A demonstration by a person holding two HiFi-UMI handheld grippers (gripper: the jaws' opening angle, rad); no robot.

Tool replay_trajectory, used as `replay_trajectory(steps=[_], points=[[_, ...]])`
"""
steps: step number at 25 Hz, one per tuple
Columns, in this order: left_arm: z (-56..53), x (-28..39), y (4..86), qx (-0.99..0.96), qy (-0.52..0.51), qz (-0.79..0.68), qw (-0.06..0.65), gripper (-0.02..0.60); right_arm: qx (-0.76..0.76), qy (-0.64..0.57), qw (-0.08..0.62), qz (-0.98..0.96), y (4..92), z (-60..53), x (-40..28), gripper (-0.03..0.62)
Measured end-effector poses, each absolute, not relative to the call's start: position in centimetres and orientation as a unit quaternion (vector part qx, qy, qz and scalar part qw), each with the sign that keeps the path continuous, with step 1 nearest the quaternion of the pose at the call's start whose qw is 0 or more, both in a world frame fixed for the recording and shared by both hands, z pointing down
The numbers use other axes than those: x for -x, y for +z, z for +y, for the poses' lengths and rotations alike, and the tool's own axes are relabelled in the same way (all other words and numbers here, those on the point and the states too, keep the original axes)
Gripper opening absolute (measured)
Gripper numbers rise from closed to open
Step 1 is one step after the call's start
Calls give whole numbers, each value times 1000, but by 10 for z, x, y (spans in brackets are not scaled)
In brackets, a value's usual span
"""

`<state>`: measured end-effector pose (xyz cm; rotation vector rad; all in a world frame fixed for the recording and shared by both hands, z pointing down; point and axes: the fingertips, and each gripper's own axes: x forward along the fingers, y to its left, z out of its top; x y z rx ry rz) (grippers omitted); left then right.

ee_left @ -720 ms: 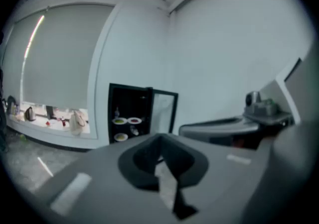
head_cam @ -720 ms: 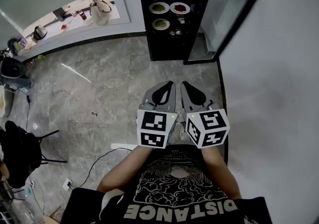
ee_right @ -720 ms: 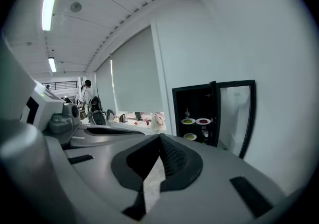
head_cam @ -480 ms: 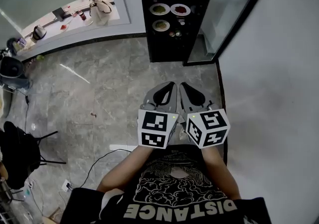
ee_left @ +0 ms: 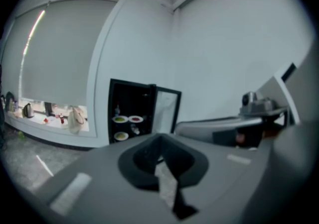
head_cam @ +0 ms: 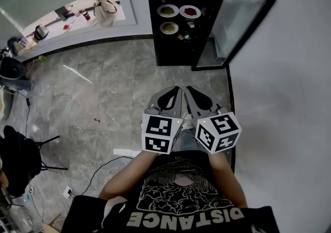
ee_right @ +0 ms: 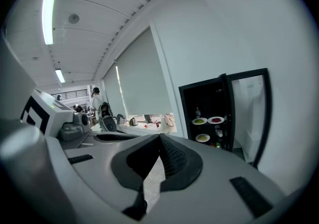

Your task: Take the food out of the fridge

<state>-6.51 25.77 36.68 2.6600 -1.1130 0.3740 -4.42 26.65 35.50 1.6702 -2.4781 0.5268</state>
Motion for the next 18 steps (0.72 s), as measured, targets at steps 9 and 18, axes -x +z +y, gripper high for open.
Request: replay_trajectory(steps=[9,18], points=[[183,35,382,-900,141,-395,119,-2,-507,178,21,-843,369,192,15,0],[89,-19,391,-893,152,-403,133,-2,-494,192,16,-848,379,95,-49,2]])
